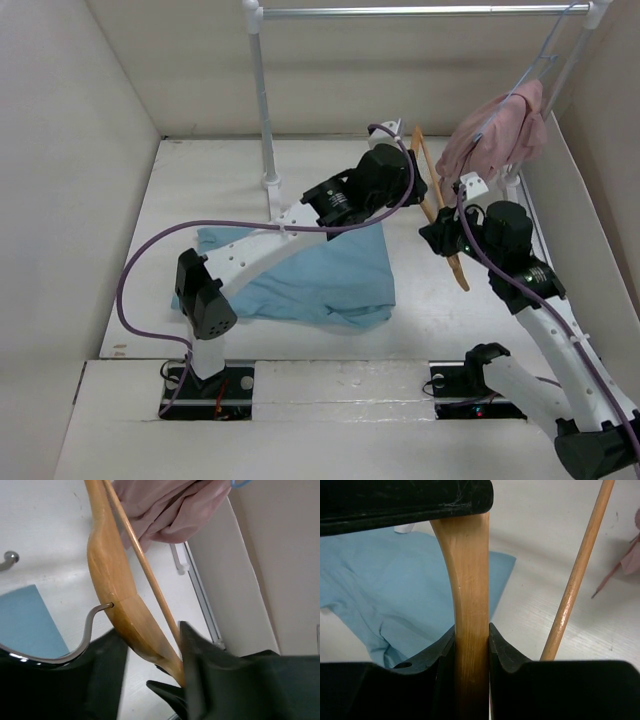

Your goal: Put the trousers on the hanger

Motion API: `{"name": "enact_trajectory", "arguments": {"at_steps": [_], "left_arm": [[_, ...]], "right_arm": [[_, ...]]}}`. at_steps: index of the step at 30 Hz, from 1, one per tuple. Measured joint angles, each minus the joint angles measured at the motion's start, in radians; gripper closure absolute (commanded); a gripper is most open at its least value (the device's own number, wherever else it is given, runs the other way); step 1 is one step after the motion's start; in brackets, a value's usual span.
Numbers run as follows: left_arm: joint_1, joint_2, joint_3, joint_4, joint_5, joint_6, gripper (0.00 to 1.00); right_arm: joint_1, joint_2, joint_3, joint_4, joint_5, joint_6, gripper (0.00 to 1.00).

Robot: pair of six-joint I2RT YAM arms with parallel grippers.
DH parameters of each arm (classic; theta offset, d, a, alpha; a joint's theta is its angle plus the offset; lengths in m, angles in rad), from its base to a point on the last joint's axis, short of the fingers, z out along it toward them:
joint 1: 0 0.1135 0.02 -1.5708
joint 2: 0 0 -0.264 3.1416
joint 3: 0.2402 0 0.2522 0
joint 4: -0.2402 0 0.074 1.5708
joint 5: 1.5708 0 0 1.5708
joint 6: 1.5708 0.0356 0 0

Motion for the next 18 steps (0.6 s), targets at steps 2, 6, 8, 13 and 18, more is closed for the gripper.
{"name": "enact_trajectory", "arguments": {"at_steps": [2, 6, 8, 13, 18], "left_arm": [[-0.003, 0.0, -0.022, 0.006, -0.006, -0.011, 0.84], [-0.016, 0.0, -0.049, 0.005, -0.009, -0.045, 1.0], [-0.021, -0.004, -0.08, 0.027, -0.008, -0.061, 1.0], [-0.024, -0.075, -0.298, 0.102, -0.013, -0.085, 1.0], [-0.045, -0.194, -0.601, 0.164, -0.064, -0.158, 1.0]], "right_arm": [[0.035, -0.014, -0.018, -0.012, 0.055, 0.003, 1.0], [0.099, -0.046, -0.061, -0.034, 0.155, 0.014, 0.83], [0.109, -0.058, -0.066, -0.058, 0.179, 0.016, 0.48], [0.127, -0.076, -0.062, -0.128, 0.145, -0.04, 0.24], [0.104, -0.097, -0.058, -0.207, 0.059, -0.114, 0.71]]}}
